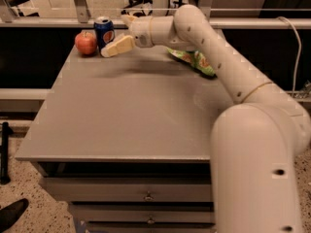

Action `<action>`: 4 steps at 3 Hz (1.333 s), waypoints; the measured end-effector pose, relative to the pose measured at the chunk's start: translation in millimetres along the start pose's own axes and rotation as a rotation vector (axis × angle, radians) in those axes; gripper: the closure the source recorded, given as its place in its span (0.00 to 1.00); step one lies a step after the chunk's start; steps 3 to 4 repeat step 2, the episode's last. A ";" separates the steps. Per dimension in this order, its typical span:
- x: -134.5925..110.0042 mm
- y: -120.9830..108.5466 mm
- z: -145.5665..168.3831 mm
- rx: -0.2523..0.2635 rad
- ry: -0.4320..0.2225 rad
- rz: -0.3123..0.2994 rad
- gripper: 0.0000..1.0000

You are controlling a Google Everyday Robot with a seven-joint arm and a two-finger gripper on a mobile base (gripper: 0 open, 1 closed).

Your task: Move pepsi can near apple

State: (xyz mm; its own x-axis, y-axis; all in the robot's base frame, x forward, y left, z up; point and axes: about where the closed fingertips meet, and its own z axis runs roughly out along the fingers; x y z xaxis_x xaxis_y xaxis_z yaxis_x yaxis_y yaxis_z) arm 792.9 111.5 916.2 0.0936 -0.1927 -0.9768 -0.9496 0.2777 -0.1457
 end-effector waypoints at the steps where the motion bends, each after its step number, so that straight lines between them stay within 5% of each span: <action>1: -3.6 7.5 -71.3 0.037 0.065 -0.044 0.00; 4: -2.9 7.0 -84.8 0.050 0.072 -0.043 0.00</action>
Offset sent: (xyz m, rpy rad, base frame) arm -0.0261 -0.0585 0.0127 -0.0651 -0.0282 -0.0355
